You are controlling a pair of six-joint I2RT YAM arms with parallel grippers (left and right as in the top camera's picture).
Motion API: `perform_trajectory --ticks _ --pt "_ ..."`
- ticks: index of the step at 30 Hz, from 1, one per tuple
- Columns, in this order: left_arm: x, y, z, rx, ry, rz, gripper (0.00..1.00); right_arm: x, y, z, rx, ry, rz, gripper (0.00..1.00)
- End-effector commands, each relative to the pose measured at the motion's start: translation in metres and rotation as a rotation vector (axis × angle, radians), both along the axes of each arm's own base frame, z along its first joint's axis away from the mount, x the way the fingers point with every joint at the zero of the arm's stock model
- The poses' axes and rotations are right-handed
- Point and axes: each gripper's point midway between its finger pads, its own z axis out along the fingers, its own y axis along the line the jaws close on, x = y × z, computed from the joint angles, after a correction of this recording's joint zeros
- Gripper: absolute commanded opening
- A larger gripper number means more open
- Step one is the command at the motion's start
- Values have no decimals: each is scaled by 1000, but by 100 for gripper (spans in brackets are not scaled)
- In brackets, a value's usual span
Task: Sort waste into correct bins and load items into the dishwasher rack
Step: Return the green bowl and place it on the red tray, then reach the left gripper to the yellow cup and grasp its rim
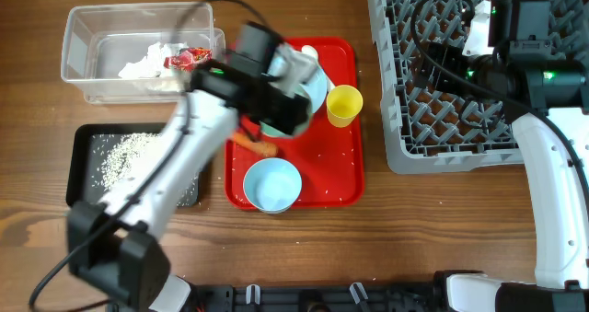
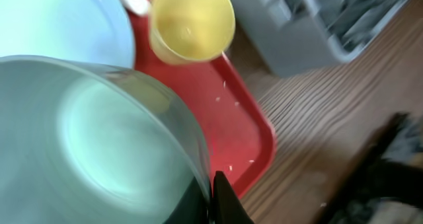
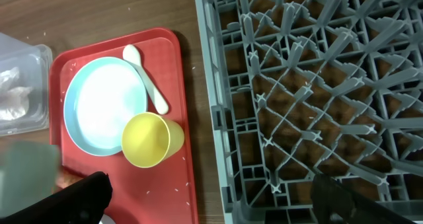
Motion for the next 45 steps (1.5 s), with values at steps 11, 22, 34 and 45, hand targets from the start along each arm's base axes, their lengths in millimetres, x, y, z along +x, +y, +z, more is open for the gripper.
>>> perform_trajectory --ticks 11,22,34,45 --pt "-36 -75 -77 298 -115 -193 4 3 -3 1 -3 1 -22 100" --pt "-49 -79 -82 320 -107 -227 30 3 -3 1 -4 3 -21 100" --pt "13 -78 -22 206 -199 -58 69 2 -3 0 -6 8 -20 100" --pt "60 -58 -8 138 -261 33 79 15 19 15 113 -69 47 100"
